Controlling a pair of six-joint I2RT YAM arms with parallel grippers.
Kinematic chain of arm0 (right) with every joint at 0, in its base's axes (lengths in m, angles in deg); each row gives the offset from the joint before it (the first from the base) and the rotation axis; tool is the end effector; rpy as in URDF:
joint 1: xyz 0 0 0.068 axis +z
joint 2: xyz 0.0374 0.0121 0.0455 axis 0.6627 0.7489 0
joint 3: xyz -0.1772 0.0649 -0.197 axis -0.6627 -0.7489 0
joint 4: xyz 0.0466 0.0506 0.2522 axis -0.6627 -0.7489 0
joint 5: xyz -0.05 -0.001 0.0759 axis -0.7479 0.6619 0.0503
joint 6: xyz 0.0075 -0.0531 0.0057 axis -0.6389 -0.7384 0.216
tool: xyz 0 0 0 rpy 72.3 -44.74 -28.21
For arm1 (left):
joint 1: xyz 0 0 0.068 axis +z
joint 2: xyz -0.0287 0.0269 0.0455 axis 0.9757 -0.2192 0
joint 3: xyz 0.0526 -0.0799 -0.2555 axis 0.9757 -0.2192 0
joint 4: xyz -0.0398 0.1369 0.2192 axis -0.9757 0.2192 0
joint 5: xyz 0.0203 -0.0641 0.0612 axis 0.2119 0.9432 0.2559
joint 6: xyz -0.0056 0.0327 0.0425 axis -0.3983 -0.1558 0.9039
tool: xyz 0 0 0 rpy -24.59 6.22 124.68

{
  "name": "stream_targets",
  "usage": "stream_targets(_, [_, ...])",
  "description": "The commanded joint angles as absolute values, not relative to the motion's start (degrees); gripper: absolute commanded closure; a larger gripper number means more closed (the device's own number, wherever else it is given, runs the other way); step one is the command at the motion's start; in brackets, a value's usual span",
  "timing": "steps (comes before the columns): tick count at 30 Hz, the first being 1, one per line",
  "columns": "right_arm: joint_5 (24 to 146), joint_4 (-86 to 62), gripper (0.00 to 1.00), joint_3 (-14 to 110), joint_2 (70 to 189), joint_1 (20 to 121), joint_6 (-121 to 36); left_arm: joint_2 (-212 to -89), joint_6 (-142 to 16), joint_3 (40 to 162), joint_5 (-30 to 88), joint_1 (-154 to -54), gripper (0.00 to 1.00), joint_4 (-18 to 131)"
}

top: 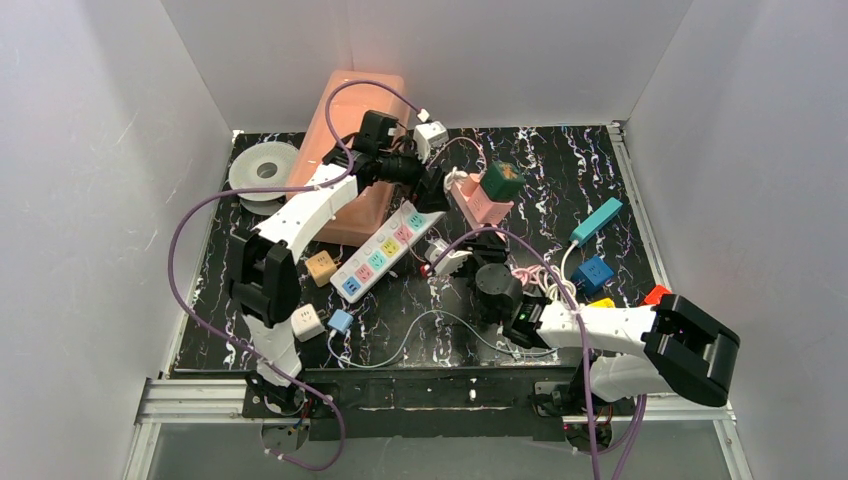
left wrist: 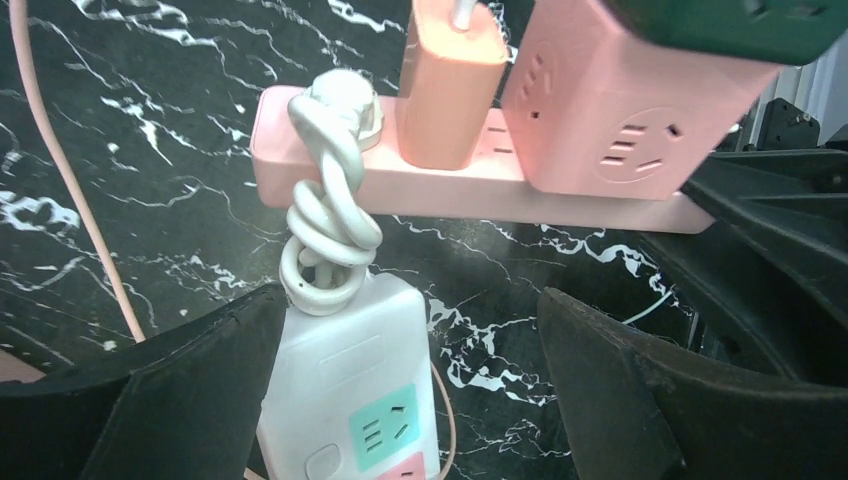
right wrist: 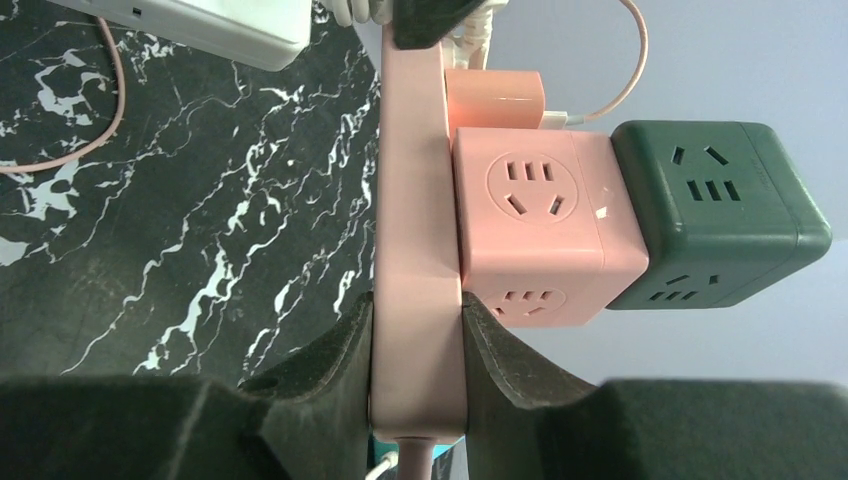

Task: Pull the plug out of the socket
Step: Remove the plug from the socket.

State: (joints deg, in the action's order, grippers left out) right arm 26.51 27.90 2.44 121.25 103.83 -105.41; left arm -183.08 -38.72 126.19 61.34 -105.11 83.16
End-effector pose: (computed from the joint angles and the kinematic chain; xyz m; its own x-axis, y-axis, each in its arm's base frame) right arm 0.1450 0.2167 0.2369 0.1471 -0.8473 -0.5104 -0.1349 0.4940 -0.8589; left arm 0.3736 -0.2228 0.3219 -0.3165 0.3555 -0.8795 0.9162 0.3548 -0.1863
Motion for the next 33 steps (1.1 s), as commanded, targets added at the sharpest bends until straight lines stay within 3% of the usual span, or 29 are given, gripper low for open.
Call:
stream_targets(1, [23.77,51.84,0.99,3.62,121.08,105.33,-115.97,-174.12,-35.80,125.62,63.48,-104.17,0.02,80.76])
stream_targets(8, [23.23,58.68,0.99,3.52,123.61,106.73,-120.54,-172.20,-35.29,126.42,69.91,-102.43,0.02,82.72])
stream_targets(18, [23.77,68.25,0.99,5.13,127.07,109.14,-129.90,-174.83,-34.74,129.07,66.10,-102.47,0.06,82.40])
stream_targets(22, [23.79,70.15,0.99,5.46,127.67,109.95,-131.77,-177.02,-35.03,132.34,66.22,-102.62,0.20,83.40])
stream_targets(27, [23.90,72.60,0.99,6.21,128.51,110.62,-134.31,-178.40,-32.53,133.42,64.55,-103.52,0.29,84.71])
stream_targets(33, [23.74,73.71,0.99,6.58,128.81,111.07,-135.08,-179.25,-30.91,134.60,63.95,-104.12,0.69,87.30])
